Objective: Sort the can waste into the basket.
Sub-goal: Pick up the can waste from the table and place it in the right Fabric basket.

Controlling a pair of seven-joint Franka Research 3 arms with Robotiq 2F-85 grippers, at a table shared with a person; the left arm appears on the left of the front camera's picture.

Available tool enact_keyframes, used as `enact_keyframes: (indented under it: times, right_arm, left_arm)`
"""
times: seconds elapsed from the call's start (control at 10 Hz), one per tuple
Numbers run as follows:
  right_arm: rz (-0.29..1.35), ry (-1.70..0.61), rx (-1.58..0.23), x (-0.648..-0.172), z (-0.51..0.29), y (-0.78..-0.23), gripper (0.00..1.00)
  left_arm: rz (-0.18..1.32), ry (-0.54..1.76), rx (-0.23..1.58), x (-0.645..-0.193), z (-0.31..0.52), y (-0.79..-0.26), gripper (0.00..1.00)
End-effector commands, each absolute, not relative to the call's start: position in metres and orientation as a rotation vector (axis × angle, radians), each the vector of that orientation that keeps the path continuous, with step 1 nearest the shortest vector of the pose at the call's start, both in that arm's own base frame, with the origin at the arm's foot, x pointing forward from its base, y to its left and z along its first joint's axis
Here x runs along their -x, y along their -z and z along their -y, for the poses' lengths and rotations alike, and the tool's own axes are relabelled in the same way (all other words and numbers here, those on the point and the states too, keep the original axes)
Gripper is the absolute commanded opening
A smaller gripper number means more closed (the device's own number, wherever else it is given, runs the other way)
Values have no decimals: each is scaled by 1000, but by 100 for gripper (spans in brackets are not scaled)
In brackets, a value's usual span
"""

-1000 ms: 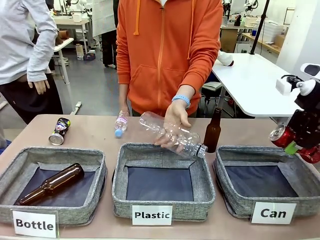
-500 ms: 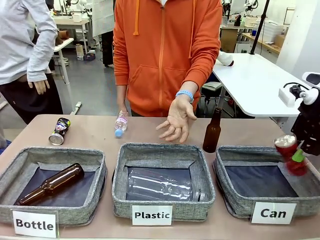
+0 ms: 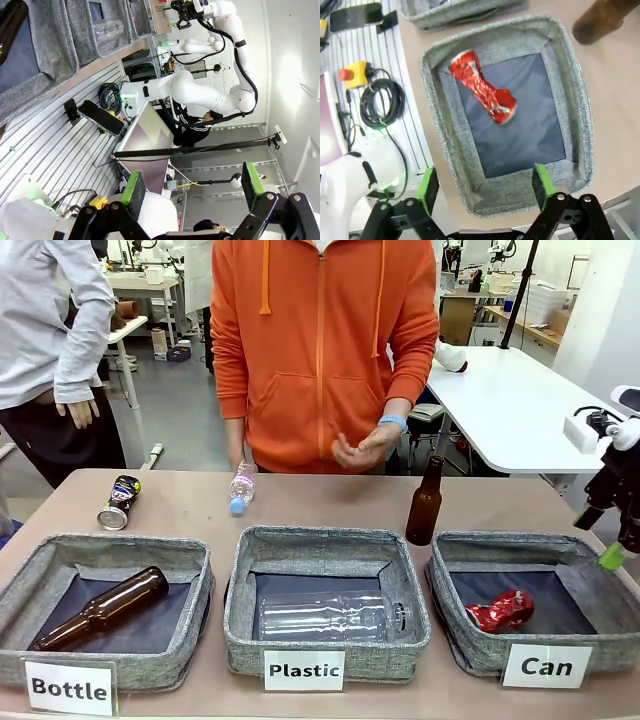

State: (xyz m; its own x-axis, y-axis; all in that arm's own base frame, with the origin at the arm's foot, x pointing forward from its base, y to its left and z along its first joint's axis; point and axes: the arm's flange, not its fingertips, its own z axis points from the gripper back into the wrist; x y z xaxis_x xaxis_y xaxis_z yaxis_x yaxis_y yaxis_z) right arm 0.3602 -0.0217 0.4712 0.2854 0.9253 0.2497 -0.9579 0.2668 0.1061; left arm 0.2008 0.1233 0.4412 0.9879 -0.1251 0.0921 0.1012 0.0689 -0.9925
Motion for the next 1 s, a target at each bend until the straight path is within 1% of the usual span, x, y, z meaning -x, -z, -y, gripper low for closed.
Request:
enact_keyframes:
  times: [0.0,0.1,0.2,0.3,0.4,0.5,0.7,0.8,0.9]
  right_arm:
    - [180,-1266,-307,-368,20,-472,100]
    - [197,-1234,-365,-369,21,-475,100]
    - [218,-1166,-471,-370,23,-480,100]
    - [227,-995,-645,-374,30,-486,100]
    - [323,-836,-818,-379,37,-493,100]
    - [462,-580,-998,-386,44,-501,100]
    - [675,-52,-1242,-398,70,-504,100]
    - [784,186,-1248,-404,87,-496,100]
    - [884,357,-1226,-408,104,-484,100]
  left_arm:
    - [-6,179,1513,-200,-125,-442,100]
    - [-6,179,1513,-200,-125,-442,100]
    - [-6,179,1513,-200,-125,-442,100]
    - [-6,179,1513,-200,-125,-442,100]
    - [-6,179,1513,-200,-125,-442,100]
    - [-6,179,1513,-200,-125,-442,100]
    - [-6,179,1513,-200,-125,-442,100]
    - [-6,179,1513,-200,-125,-442,100]
    - [-6,179,1513,-200,-125,-442,100]
